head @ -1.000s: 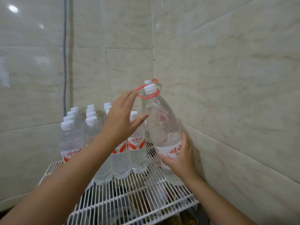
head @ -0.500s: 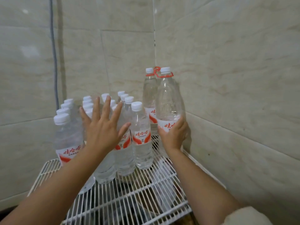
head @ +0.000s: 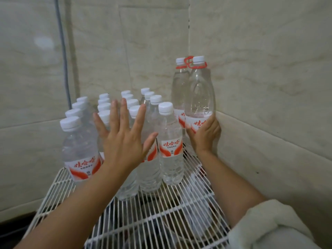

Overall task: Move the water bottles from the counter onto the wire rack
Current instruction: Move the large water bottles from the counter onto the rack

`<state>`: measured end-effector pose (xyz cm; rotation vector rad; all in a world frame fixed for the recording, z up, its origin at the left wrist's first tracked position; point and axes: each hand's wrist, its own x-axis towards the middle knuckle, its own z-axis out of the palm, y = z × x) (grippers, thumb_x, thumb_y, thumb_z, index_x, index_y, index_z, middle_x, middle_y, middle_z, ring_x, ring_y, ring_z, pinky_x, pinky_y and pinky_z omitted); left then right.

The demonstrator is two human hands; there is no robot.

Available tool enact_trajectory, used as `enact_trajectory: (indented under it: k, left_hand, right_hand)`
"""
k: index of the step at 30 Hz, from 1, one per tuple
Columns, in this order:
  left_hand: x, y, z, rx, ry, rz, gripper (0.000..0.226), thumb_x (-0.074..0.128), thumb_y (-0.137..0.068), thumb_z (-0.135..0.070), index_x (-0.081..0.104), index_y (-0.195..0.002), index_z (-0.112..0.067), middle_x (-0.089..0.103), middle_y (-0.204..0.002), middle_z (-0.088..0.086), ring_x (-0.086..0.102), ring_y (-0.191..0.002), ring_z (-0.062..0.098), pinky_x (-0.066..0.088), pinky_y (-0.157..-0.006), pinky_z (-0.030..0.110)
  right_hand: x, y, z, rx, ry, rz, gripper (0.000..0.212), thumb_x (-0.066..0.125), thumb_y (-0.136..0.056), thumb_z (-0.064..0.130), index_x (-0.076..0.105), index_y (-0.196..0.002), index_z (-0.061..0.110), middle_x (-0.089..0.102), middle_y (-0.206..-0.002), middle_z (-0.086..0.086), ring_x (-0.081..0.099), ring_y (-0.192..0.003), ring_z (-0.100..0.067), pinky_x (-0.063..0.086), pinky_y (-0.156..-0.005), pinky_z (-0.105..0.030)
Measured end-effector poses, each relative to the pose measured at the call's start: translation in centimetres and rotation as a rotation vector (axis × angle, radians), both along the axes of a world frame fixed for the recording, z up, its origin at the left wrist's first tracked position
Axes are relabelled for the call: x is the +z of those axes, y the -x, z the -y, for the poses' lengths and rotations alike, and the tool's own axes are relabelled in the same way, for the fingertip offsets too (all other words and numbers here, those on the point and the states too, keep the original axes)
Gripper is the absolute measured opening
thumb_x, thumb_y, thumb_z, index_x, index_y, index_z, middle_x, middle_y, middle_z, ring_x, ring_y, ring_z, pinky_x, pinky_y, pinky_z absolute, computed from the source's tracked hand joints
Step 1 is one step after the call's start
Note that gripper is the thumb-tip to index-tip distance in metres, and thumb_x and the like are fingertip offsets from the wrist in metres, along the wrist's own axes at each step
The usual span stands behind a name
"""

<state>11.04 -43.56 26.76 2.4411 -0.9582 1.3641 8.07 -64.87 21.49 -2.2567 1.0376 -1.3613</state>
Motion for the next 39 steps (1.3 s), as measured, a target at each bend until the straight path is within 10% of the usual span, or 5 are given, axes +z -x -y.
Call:
enact_trajectory:
  k: [7,13,17,26,39]
  left_hand:
    - [0.3,0.5,0.0,0.027,0.001,-0.028,0.064,0.007,-0.089,-0.061,0.007,-0.141,-0.023,0.036,-0.141,0.027,0.016,-0.134,0.031,-0.012,-0.108,0.046]
    - [0.9,1.4,0.0,0.065,-0.043,-0.134,0.067,0.005,-0.090,-0.060,0.022,-0.141,-0.019,0.042,-0.137,0.027,0.022,-0.135,0.033,-0.016,-0.110,0.041]
    - [1.2,2.5,-0.9,0.032,-0.059,-0.167,0.076,-0.012,-0.081,-0.067,0.011,-0.139,-0.025,0.024,-0.149,0.021,0.003,-0.136,0.024,-0.025,-0.107,0.035]
    - [0.0,7.0,-7.3,0.189,-0.006,-0.392,0.059,0.019,-0.093,-0.055,0.016,-0.145,-0.028,0.002,-0.157,0.004,-0.005,-0.144,0.022,-0.005,-0.115,0.046]
    - [-7.6,15.9,-39.9,0.570,0.042,-0.643,0.052,0.038,-0.088,-0.043,0.055,-0.125,-0.011,0.046,-0.139,0.016,0.036,-0.133,0.036,0.027,-0.104,0.055]
  right_hand:
    - [0.3,0.6,0.0,0.088,-0.052,-0.158,0.098,0.076,-0.057,0.054,0.039,-0.117,-0.015,0.061,-0.099,-0.037,0.063,-0.083,-0.049,0.053,-0.073,-0.051]
    - [1.7,3.5,-0.6,0.107,-0.134,-0.262,0.094,0.050,-0.088,0.048,-0.003,-0.144,-0.005,0.013,-0.151,-0.023,0.022,-0.137,-0.034,0.020,-0.113,-0.037]
    - [3.7,6.5,-1.4,0.177,-0.046,-0.289,0.075,0.049,-0.091,0.037,0.011,-0.144,0.000,0.023,-0.147,-0.023,0.028,-0.134,-0.035,0.025,-0.110,-0.038]
    - [5.3,11.4,-9.2,0.396,0.429,-0.219,0.047,0.050,-0.079,0.032,0.062,-0.110,-0.001,0.064,-0.112,-0.024,0.060,-0.107,-0.043,0.045,-0.090,-0.057]
    - [0.9,12.3,-42.2,0.898,0.546,-0.499,0.052,0.077,-0.064,0.037,0.066,-0.104,0.006,0.063,-0.115,-0.018,0.059,-0.109,-0.034,0.044,-0.095,-0.048]
